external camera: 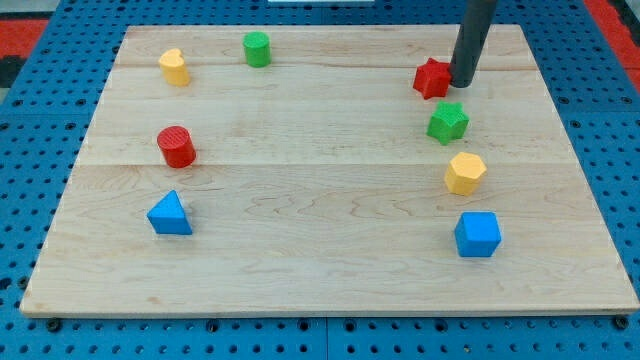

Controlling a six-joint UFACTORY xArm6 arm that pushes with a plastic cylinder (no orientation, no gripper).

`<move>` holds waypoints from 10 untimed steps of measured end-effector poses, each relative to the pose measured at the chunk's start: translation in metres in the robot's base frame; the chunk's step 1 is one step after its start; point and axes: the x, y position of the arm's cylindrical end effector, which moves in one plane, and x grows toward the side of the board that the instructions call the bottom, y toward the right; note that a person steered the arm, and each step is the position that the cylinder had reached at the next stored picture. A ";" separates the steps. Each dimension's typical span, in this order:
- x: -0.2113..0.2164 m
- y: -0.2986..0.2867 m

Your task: Slide the green circle towards the top right

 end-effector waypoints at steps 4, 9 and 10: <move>0.004 -0.152; -0.098 -0.192; -0.091 -0.240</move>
